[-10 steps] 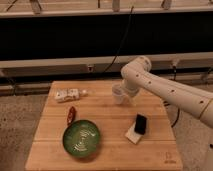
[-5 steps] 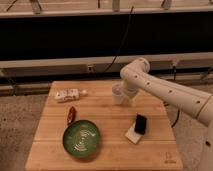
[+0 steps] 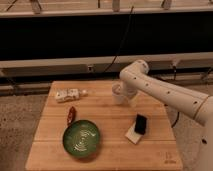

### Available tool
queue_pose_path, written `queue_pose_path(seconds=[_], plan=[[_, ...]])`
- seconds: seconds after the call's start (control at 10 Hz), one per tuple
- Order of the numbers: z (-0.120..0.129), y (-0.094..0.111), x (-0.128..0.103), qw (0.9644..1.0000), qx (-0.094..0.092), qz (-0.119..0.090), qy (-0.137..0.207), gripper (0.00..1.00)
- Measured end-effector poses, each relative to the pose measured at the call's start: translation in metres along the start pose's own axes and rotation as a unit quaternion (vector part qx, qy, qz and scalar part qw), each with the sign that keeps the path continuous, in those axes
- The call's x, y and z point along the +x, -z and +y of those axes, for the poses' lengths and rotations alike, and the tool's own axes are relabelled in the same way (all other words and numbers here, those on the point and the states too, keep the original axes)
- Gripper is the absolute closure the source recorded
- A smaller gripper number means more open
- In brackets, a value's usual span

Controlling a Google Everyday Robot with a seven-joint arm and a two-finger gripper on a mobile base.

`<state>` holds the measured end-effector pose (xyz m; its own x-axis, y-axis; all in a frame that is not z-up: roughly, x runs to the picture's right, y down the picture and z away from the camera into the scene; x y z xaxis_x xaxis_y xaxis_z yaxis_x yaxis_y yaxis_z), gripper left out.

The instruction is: Pick up the ceramic cup

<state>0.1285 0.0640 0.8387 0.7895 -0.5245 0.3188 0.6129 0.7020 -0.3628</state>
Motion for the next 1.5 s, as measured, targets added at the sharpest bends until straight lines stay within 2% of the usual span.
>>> queue_pose_path(seconds=[0.3,0.6,0.7,1.0,1.2,1.3,1.5], plan=[[-0.001,-0.004,0.000,1.0000,-0.001,-0.001,0.003,0.22],[-0.001,-0.006,-0.001,1.0000,-0.001,-0.001,0.006,0.47],[-0.002,-0.006,-0.001,1.0000,-0.001,-0.001,0.007,0.61],[-0.002,-0.008,-0.001,0.9999,-0.002,-0.001,0.010,0.84],[-0.002,-0.010,-0.002,0.9999,-0.002,-0.001,0.012,0.91],[-0.005,-0.007,-0.001,0.9999,-0.002,-0.002,0.015,0.98],[-0.009,0.013,0.002,0.9998,-0.005,-0.001,0.021,1.00]])
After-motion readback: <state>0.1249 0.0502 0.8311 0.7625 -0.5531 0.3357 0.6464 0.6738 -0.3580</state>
